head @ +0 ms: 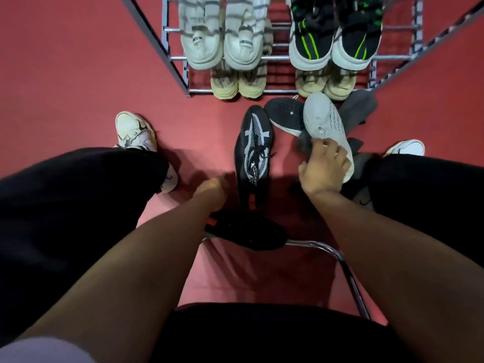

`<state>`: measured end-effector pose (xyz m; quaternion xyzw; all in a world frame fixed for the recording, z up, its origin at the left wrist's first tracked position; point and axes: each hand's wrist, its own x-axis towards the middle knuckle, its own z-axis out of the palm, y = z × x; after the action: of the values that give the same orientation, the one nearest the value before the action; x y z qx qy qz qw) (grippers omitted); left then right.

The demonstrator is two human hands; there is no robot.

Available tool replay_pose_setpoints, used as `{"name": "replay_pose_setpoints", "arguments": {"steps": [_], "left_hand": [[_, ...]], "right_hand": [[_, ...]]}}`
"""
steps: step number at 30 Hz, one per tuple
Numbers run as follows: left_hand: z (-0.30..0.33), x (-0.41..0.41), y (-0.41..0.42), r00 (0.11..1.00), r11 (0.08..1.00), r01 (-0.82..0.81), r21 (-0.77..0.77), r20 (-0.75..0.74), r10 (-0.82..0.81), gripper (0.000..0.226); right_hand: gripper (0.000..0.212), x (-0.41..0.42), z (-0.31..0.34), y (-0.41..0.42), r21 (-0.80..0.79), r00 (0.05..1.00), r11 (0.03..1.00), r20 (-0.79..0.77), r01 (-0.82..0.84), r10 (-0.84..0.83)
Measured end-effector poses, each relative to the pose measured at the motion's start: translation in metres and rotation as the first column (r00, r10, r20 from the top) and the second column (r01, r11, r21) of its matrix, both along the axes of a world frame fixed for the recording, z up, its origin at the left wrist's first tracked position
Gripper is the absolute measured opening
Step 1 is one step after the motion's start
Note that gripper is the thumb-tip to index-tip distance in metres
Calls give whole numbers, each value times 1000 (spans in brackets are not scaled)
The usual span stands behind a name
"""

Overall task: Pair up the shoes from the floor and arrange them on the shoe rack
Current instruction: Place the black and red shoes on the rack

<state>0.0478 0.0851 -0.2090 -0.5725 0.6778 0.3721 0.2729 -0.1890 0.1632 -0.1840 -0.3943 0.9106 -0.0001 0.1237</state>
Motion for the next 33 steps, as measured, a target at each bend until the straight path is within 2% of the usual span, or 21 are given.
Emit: {"name": "replay_pose_setpoints", "arguments": {"steps": [2,4,6,8,10,13,16,19,21,23,25,26,28,30,33], "left_hand": [[-10,6,7,996,996,77,38,45,-79,32],[-18,11,12,989,991,117,71,77,-122,37],[-23,16,17,982,987,112,117,139,-128,44],[-31,22,21,978,986,41,164,193,-73,54],[-42,29,20,971,980,-5,197,236,-42,64],[-37,34,16,955,953,-6,304,285,-85,51],[-31,36,16,954,943,2,331,283,-102,43],[-29,39,16,954,939,-18,344,286,-86,54],[-23,40,15,960,952,-30,305,274,-57,60],[-17,36,17,979,957,-4,291,196,-55,58],[-13,30,15,996,953,-83,290,58,69,45],[-13,29,12,996,961,-92,262,15,91,43],[4,21,4,1000,982,6,190,4,-7,47],[20,14,-5,994,990,107,97,18,-109,51],[52,14,-21,993,992,120,32,-1,-120,53]], "right_hand": [[56,13,-3,-9,57,990,990,60,-132,128],[55,21,-10,-18,133,968,977,210,-165,135],[56,27,-18,-23,247,932,962,361,-119,23],[57,34,-24,-25,371,921,927,378,-62,-89],[53,42,-29,-21,425,922,905,357,-14,-154],[48,54,-40,-16,449,876,894,430,1,-217],[51,65,-51,-17,419,783,907,550,45,-293],[56,79,-61,-27,403,637,892,637,205,-434],[57,88,-66,-35,414,550,848,646,329,-529],[58,93,-72,-39,419,511,817,639,395,-575],[62,93,-75,-42,434,511,804,622,406,-594],[62,90,-73,-44,438,542,812,605,387,-584],[55,82,-64,-49,427,614,840,577,335,-538],[49,75,-49,-53,414,640,871,600,265,-480],[48,66,-36,-53,393,670,908,637,145,-383]]}}
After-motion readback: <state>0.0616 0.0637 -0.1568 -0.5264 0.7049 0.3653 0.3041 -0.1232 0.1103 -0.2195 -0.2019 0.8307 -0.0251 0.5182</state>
